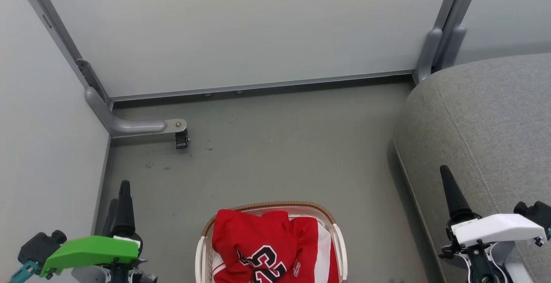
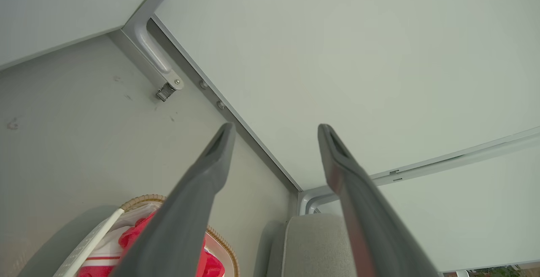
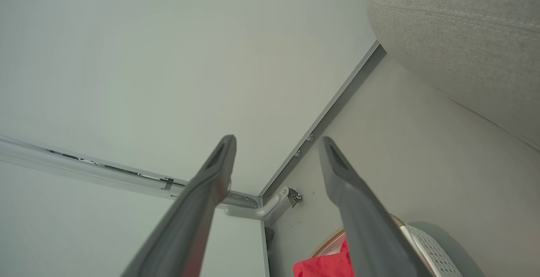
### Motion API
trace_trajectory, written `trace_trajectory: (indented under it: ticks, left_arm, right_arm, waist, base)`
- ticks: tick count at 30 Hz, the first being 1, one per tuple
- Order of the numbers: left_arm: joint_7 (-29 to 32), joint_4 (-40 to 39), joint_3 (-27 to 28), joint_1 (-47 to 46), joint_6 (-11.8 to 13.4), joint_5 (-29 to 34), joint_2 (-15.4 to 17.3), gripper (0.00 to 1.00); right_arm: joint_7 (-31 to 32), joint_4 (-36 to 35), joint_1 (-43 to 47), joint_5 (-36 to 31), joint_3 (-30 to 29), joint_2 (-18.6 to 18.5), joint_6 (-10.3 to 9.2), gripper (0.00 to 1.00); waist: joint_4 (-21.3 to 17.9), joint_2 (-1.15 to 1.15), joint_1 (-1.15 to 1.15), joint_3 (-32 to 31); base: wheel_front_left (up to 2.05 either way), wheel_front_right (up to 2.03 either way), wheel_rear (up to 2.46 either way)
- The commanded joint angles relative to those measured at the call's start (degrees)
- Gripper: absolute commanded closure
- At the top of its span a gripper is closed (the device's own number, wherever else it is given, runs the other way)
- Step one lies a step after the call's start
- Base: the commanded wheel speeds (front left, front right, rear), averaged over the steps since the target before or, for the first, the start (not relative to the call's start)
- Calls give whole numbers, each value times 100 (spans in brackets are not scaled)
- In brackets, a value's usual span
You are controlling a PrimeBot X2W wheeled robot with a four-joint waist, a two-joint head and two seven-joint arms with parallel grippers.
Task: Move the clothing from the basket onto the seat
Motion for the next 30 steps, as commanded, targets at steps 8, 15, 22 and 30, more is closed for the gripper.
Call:
trace_trajectory:
  ticks: [8,15,22,30]
  left_arm:
    - [-209,-174,-124,-70,185,1223,36,0]
    - [-344,-202,-240,-38,231,1780,51,0]
    - [-469,-136,-453,19,314,2445,150,0]
    - [-605,-59,-731,59,484,3009,254,0]
  right_arm:
    - [-218,-122,-156,-741,92,-47,1,0]
    - [-355,-153,-155,-1251,147,-45,2,0]
    - [-476,-170,-161,-1923,229,-120,2,0]
    - [-612,-161,-99,-2760,252,-101,2,0]
  waist:
    - [9,0,0,7]
    - [10,0,0,14]
    - [23,0,0,8]
    - [29,0,0,-8]
  base:
    - [0,0,0]
    - [0,0,0]
    - [0,0,0]
    - [0,0,0]
